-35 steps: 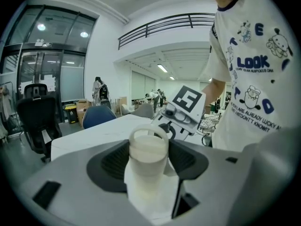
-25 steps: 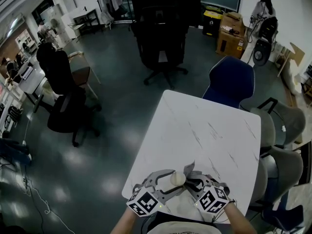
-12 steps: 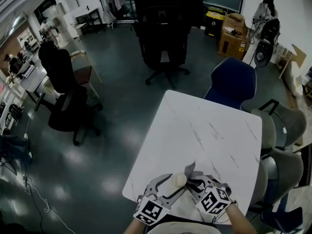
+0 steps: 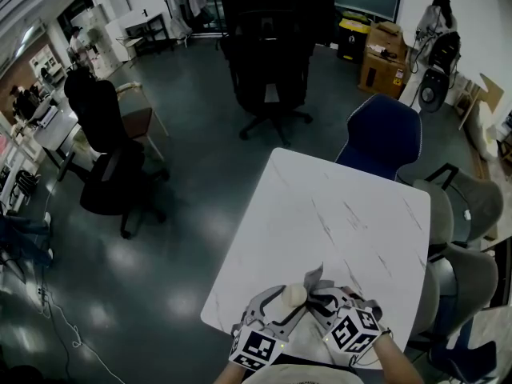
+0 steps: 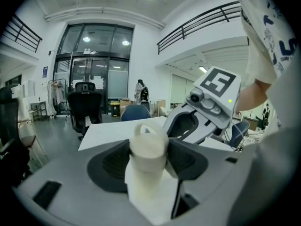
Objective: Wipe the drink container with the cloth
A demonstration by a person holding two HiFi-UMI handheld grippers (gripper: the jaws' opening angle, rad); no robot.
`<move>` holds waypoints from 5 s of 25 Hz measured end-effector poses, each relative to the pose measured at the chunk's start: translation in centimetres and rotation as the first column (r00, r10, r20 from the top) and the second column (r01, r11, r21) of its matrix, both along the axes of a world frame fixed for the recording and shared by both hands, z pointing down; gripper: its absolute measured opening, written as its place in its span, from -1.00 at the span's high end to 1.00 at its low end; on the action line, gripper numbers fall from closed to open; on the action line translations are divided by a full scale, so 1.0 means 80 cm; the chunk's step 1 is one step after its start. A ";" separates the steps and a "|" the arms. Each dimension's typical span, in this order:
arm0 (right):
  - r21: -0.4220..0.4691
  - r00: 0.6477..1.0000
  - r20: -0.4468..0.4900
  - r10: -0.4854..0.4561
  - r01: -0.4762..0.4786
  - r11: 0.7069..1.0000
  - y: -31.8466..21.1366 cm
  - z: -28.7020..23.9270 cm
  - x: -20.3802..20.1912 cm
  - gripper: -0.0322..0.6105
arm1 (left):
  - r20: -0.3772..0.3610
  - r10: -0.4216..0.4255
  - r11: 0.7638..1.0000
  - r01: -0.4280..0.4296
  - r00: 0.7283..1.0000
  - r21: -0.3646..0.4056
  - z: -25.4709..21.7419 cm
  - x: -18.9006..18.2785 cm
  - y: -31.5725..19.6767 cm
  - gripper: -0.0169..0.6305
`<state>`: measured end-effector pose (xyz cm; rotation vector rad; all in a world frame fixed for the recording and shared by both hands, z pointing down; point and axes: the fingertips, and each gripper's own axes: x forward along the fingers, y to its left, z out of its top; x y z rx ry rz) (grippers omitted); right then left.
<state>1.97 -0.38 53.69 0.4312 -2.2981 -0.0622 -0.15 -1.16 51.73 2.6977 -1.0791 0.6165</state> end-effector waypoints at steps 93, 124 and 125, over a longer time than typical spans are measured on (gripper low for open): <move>-0.130 0.995 -0.077 0.064 -0.074 0.989 0.010 0.112 -0.014 0.72 | -0.044 -0.002 1.000 0.003 0.999 0.012 -0.003 -0.018 0.005 0.07; -0.110 0.996 -0.068 0.065 -0.072 0.991 0.014 0.096 -0.015 0.72 | -0.070 -0.020 0.998 0.024 0.997 0.054 -0.010 -0.008 0.003 0.13; -0.106 0.996 -0.064 0.064 -0.071 0.992 0.014 0.092 -0.015 0.72 | -0.071 -0.007 0.998 0.010 0.997 0.054 -0.010 -0.008 0.003 0.13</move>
